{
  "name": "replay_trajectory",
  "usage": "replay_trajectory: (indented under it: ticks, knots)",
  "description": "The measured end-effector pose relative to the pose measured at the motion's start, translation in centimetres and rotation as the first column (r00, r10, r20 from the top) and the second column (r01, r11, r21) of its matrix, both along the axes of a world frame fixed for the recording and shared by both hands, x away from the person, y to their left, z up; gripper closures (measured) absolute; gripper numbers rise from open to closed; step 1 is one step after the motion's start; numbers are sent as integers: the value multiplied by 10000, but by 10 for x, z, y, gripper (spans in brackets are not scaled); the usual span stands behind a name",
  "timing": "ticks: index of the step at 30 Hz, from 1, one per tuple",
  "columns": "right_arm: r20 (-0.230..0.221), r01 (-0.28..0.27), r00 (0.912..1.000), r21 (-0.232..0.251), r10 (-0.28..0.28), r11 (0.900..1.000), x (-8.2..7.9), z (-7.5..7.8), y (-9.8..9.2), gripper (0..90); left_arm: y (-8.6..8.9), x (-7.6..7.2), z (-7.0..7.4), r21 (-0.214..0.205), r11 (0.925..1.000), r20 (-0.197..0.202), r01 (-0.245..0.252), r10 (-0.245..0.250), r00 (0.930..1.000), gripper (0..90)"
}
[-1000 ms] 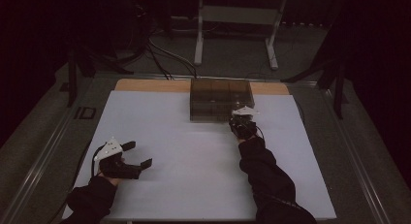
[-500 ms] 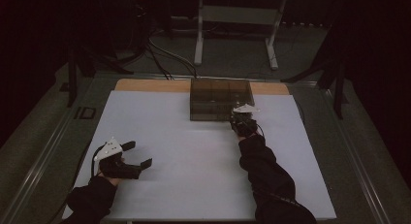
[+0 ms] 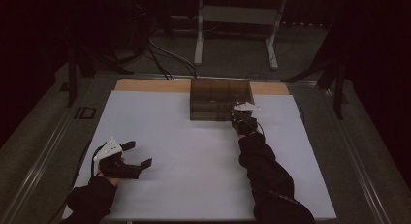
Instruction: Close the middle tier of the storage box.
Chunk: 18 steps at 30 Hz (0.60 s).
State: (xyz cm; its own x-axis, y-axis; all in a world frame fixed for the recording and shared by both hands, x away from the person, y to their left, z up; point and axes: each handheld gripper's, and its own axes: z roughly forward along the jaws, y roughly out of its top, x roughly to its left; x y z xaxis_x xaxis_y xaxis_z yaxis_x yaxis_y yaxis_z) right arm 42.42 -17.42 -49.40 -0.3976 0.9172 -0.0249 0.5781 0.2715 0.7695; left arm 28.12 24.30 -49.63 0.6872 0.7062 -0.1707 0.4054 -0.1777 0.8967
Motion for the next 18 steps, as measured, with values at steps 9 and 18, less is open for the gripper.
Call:
replay_trajectory:
  ticks: [9,18]
  knots:
    - [-37,101,9999,-73,-101,9999,5,-1,-1,900,0,0,0,-26,10000,7,4,-4,10000,14]
    - [-68,150,9999,-132,-151,9998,8,-1,-1,900,0,0,0,-3,10000,-4,-6,6,10000,14]
